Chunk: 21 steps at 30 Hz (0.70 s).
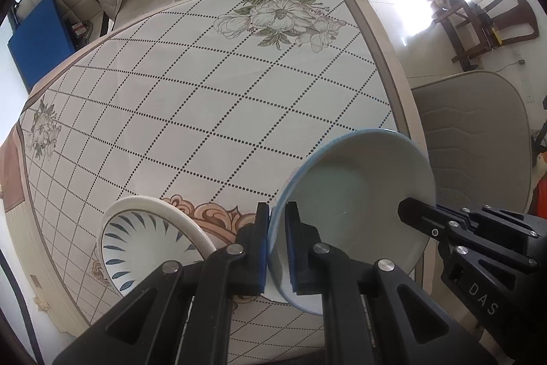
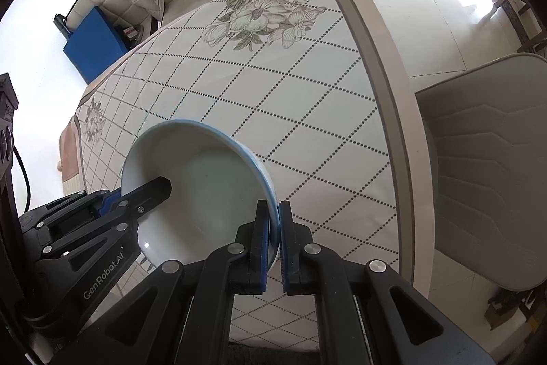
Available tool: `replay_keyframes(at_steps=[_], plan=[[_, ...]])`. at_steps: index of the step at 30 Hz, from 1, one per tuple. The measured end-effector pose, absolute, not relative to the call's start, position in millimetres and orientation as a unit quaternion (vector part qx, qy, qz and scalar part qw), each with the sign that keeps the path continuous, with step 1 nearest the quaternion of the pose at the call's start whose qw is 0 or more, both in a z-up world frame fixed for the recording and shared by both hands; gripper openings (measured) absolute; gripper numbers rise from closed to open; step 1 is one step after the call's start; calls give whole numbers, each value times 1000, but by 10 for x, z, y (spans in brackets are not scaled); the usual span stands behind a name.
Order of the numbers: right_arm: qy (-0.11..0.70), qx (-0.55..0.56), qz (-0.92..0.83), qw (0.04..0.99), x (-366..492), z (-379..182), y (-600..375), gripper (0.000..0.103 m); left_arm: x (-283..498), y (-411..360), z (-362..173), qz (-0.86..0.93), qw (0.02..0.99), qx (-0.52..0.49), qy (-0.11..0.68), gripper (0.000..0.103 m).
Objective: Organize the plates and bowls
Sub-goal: 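Carry the polka-dot bowl with both grippers over the bowl stack, then lower the polka-dot bowl into the bowl stack and open both grippers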
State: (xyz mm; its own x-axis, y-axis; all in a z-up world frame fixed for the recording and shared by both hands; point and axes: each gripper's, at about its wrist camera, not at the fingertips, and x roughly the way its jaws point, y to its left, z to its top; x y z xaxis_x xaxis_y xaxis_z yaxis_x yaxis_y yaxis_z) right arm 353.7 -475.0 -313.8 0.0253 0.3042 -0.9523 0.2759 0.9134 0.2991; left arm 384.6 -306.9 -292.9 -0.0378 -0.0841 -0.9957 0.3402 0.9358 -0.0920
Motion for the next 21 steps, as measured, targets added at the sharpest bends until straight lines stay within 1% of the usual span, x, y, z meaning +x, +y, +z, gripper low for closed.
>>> replay_keyframes(at_steps=[11, 21], plan=[[720, 184, 22, 668, 3232, -3374, -4378, 7, 3495, -2777, -3216, -144, 670, 84, 724, 7], [737, 163, 22, 656, 3133, -3608, -4232, 7, 3376, -2680, -3457, -133, 656, 87, 738, 7]])
